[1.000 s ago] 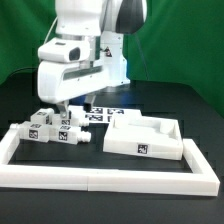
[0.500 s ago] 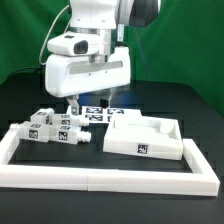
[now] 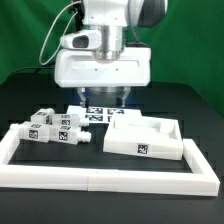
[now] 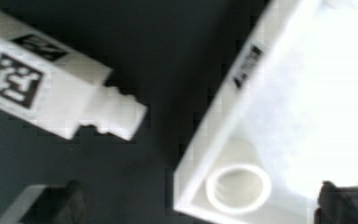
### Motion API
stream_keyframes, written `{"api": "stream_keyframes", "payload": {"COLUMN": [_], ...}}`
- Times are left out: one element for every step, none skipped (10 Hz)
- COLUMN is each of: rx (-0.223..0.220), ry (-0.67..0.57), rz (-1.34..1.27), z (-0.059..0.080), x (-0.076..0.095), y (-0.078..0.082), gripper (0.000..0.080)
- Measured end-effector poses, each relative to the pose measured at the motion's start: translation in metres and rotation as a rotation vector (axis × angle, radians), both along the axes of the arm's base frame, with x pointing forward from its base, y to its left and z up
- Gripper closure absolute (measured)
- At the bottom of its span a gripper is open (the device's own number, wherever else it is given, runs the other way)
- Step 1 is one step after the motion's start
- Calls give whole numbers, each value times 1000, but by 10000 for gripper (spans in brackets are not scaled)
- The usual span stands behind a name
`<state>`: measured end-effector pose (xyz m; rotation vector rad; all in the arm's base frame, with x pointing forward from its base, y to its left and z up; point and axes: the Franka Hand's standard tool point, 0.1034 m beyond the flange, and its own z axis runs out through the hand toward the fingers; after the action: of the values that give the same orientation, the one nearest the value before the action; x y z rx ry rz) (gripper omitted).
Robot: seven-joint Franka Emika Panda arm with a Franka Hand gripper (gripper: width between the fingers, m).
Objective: Assemble one leg
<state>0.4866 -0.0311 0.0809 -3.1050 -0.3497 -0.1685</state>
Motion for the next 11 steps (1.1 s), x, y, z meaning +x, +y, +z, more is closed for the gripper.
{"api": "stream_keyframes", "payload": {"rx": [-5, -5, -5, -5, -5, 9, 18, 23, 34, 41, 41], "ry": [-18, -14, -14, -14, -14, -6, 7, 18, 32, 46, 61], "rz": [24, 25, 27, 27, 27, -58, -114, -147, -198, -227, -224], "z": [0, -1, -1, -1, -1, -4, -9, -14, -20, -29, -38], "x": [2, 0, 0, 0, 0, -3, -6, -8, -9, -10, -12], "y": [-3, -3, -3, -3, -3, 0, 8, 17, 22, 25, 26], "gripper": [150, 150, 150, 150, 150, 150, 150, 150, 150, 150, 150]}}
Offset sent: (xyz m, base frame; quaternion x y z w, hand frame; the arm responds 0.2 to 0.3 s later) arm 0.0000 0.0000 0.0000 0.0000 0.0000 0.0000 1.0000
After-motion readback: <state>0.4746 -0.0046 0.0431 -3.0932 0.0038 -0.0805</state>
